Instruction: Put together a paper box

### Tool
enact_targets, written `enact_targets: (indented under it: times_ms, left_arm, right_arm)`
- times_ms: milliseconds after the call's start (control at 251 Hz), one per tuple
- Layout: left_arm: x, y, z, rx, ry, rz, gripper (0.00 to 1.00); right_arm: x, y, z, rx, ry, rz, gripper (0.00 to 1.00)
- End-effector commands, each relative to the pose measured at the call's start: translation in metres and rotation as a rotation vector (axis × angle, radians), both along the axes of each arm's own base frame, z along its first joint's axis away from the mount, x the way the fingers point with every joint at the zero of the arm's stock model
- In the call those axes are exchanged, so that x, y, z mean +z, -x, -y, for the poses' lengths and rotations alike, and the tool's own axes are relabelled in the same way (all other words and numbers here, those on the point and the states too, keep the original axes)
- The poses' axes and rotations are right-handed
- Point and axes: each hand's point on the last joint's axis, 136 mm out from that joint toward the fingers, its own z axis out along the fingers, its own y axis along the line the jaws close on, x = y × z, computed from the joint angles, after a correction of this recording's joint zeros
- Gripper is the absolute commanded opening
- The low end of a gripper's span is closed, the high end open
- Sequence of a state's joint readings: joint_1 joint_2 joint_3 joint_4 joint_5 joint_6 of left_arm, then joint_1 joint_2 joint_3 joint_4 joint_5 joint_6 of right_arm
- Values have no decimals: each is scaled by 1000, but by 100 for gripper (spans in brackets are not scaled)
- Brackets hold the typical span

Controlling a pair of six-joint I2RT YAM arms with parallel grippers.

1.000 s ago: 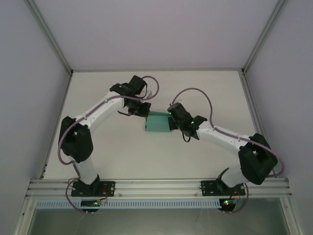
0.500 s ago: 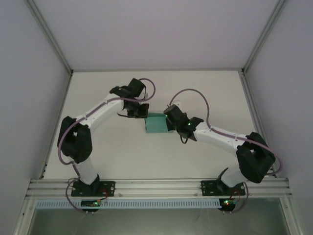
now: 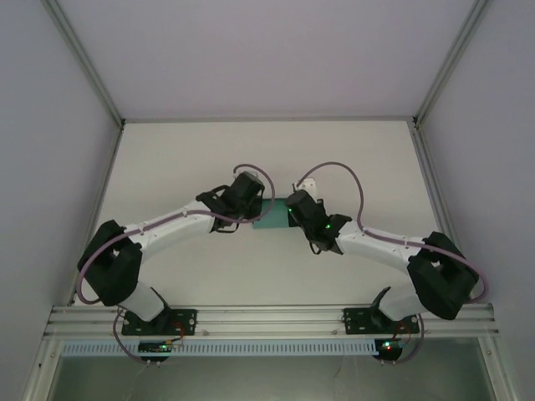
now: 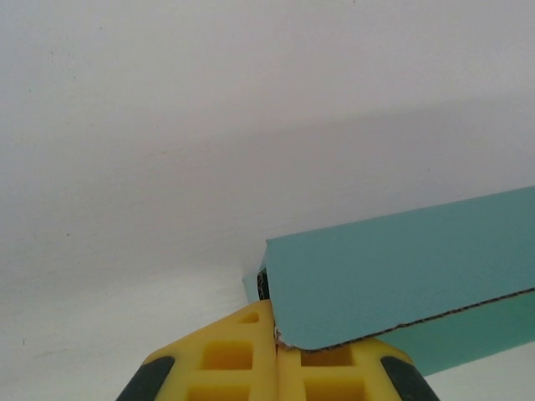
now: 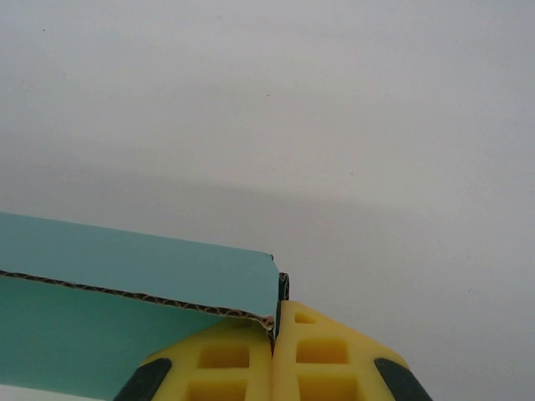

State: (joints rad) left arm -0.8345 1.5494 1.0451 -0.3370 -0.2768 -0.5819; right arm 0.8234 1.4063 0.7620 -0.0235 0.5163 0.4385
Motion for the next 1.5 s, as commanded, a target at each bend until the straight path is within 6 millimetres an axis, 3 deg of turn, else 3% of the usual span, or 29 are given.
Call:
enact_targets:
  times_ms: [0, 100, 184, 283, 363, 587, 706, 894, 1094, 1189, 1313, 1493]
  left_arm:
    - [-77, 56, -15, -56, -175, -220, 0]
    - [-83, 61, -25, -24, -208, -213, 0]
    - [-85, 64, -27, -21, -195, -207, 0]
    - [-80, 64, -24, -34, -182, -186, 0]
    - [-77, 63, -23, -36, -186, -167, 0]
    - [-69, 59, -18, -49, -191, -138, 4]
    - [-66, 56, -17, -52, -194, -121, 5]
    - [-62, 55, -12, -77, -187, -114, 7]
    - [-52, 51, -9, -102, -183, -80, 12]
    - [-43, 49, -3, -137, -177, -61, 13]
    - [-29, 51, 10, -231, -150, -45, 32]
    - [-9, 62, 20, -392, -126, -58, 62]
  right_arm:
    - [-55, 38, 10, 69, 80, -197, 2]
    - [-47, 40, 7, 108, 54, -203, 5]
    - [-37, 40, 2, 158, 6, -216, 15]
    - [-15, 39, -5, 203, -67, -196, 38]
    - [5, 36, -6, 223, -116, -152, 65]
    - [52, 26, -10, 259, -240, -84, 80]
    - [58, 10, -4, 216, -262, -56, 82]
    - [24, -6, 9, 120, -247, -135, 76]
    - [-27, 8, 20, 37, -247, -287, 65]
    - [-38, 15, 21, 32, -263, -310, 60]
    - [-41, 20, 23, 24, -282, -312, 53]
    - [-42, 19, 25, 15, -281, -311, 51]
